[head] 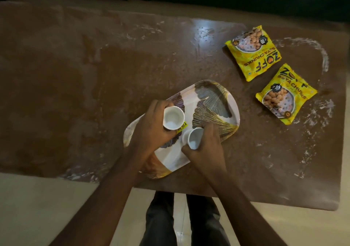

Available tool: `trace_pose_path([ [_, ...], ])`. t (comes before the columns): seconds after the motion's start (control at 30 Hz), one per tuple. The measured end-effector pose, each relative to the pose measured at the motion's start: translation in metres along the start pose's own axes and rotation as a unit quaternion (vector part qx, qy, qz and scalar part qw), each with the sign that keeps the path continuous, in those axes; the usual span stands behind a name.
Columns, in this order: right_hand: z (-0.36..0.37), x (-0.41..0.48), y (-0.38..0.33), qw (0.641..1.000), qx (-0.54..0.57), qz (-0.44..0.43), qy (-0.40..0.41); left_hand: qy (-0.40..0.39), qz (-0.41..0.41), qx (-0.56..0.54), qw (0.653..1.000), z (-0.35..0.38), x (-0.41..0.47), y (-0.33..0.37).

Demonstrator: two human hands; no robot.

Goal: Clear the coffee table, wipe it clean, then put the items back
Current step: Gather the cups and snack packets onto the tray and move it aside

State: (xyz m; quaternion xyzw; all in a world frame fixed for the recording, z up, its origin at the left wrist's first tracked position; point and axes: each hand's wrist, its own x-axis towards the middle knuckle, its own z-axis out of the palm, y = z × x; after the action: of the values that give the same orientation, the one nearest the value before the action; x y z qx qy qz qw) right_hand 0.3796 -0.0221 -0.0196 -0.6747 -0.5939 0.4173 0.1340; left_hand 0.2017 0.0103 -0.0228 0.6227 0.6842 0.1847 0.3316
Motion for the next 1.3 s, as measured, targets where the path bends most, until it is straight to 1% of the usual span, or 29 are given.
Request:
trace_pose_path([
  [0.13,0.015,-0.007,-0.003,0.997,-0.066,-0.008,0.026,-0.001,0.022,-0.004,1.000,0.001,0.000,-0.007],
  [0.2,0.019,-0.010,-0.001,0.996,-0.081,-0.013,0.042,-0.008,0.034,-0.013,0.999,0.001,0.001,-0.009],
  [0.37,0.019,-0.021,0.008,0.996,-0.077,-0.017,0.050,-0.019,0.049,-0.025,0.998,0.001,0.002,-0.019],
  [0.5,0.017,-0.024,0.012,0.996,-0.053,0.019,0.066,-0.034,0.055,-0.042,0.997,0.002,0.006,-0.023],
  [0.67,0.021,-0.022,0.008,0.997,-0.030,0.029,0.065,-0.061,0.070,-0.033,0.995,-0.001,0.012,-0.023],
  [1.07,0.029,-0.029,0.012,0.995,-0.023,0.043,0.090,-0.073,0.029,-0.066,0.995,0.001,0.004,-0.028],
  [1.17,0.026,-0.028,0.013,0.997,-0.023,0.032,0.072,-0.073,0.025,-0.073,0.994,0.002,0.002,-0.029],
  [1.23,0.022,-0.028,0.016,0.999,-0.007,0.019,0.038,-0.064,0.020,-0.082,0.994,0.000,-0.001,-0.029],
  [1.3,0.011,-0.028,0.020,1.000,0.025,0.014,-0.009,-0.037,0.004,-0.088,0.995,-0.006,-0.005,-0.024],
])
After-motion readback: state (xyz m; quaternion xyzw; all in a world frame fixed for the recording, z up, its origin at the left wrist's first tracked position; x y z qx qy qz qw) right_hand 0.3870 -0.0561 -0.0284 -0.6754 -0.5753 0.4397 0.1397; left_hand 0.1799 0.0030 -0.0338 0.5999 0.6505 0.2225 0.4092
